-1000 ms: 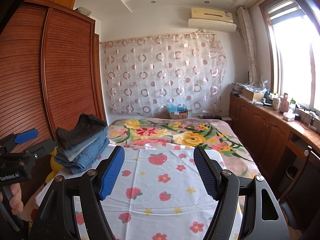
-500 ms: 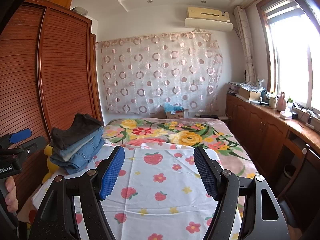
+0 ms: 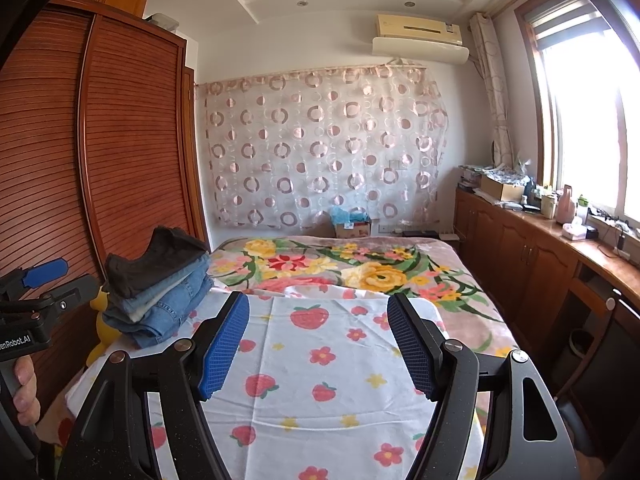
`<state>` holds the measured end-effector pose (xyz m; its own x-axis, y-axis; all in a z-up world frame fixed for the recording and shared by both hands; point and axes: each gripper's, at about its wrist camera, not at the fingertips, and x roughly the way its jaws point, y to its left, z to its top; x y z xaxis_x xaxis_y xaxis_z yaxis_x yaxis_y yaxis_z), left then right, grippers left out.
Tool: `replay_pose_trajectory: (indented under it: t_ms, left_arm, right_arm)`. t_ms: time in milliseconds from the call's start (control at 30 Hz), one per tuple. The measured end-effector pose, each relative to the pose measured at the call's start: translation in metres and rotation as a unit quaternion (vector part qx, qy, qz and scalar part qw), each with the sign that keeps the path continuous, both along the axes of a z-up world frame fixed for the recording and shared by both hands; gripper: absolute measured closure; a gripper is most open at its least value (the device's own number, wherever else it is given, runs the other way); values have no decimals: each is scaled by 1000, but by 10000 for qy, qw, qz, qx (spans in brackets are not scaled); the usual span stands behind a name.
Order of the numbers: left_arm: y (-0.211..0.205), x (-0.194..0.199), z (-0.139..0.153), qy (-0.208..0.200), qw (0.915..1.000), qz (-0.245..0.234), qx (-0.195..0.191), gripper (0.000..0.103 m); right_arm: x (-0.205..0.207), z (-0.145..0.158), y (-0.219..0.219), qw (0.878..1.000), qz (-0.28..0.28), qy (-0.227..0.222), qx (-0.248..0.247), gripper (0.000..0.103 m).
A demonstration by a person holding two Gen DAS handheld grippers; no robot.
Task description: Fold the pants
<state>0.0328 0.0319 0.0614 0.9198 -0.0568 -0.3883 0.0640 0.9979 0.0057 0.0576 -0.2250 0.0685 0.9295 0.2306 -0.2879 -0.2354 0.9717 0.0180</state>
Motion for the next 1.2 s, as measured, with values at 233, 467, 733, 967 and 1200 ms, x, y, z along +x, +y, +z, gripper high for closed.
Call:
replay_pose_trajectory:
  t_ms: [233,467,733,967,1200]
  left_arm:
    - [0,0,1,-3,10000,0,1,11]
    - [0,0,1,-4,10000,0,6,11]
    - [-1,0,1,0,10000,1,6,11]
    - [-1,0,1,2,10000,1,11,11]
    - [-1,0,2,2,10000,5,7,11]
  right_arm:
    - [0,0,0,10000,20,0,6,29]
    - [1,-1,-1,10000,21,-10,11,29]
    - [0,-1,-2,10000,18,-12,12,29]
    - [1,-1,-2,10000,18,-12,11,29]
    - [1,-2,-2,10000,20,-12,12,29]
